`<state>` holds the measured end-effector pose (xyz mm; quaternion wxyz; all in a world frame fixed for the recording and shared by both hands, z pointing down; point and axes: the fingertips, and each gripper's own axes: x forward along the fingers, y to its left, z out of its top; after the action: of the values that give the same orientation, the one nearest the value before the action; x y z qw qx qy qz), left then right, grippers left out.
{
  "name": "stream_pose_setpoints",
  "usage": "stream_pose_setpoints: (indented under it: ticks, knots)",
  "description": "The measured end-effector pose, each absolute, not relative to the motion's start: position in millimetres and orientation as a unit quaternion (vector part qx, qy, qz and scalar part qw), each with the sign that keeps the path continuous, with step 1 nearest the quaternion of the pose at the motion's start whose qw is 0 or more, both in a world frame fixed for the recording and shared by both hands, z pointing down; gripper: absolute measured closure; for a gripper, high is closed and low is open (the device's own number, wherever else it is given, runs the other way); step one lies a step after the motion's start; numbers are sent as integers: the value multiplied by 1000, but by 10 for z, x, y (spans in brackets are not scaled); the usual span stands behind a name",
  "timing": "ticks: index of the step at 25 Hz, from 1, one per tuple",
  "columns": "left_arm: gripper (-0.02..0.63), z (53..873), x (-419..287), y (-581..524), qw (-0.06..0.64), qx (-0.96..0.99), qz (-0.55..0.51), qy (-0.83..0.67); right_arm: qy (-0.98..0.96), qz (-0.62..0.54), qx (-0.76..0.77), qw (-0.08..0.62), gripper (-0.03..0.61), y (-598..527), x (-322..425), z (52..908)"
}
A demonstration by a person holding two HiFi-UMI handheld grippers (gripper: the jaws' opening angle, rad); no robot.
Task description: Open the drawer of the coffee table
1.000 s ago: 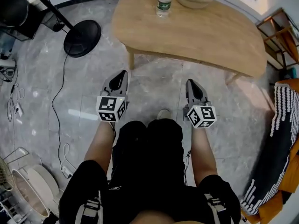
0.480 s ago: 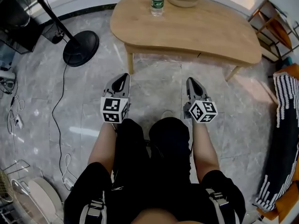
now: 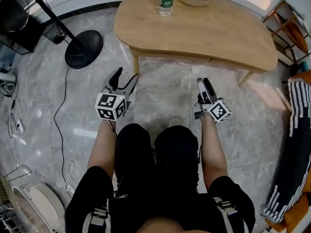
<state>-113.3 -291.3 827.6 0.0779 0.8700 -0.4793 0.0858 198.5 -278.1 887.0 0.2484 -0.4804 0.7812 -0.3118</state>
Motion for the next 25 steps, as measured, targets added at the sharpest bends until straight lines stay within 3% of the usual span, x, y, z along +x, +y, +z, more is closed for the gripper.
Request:
stream_pose_setpoints:
  ticks: [12, 25]
  knots:
    - [330, 8768, -1184, -4007, 99, 867, 110, -476, 764, -349, -472, 267, 236, -3697, 2241, 9369]
    - [330, 9134, -887, -4587, 113, 877, 115, -454, 764, -367, -397, 352, 242, -4371, 2522, 9529]
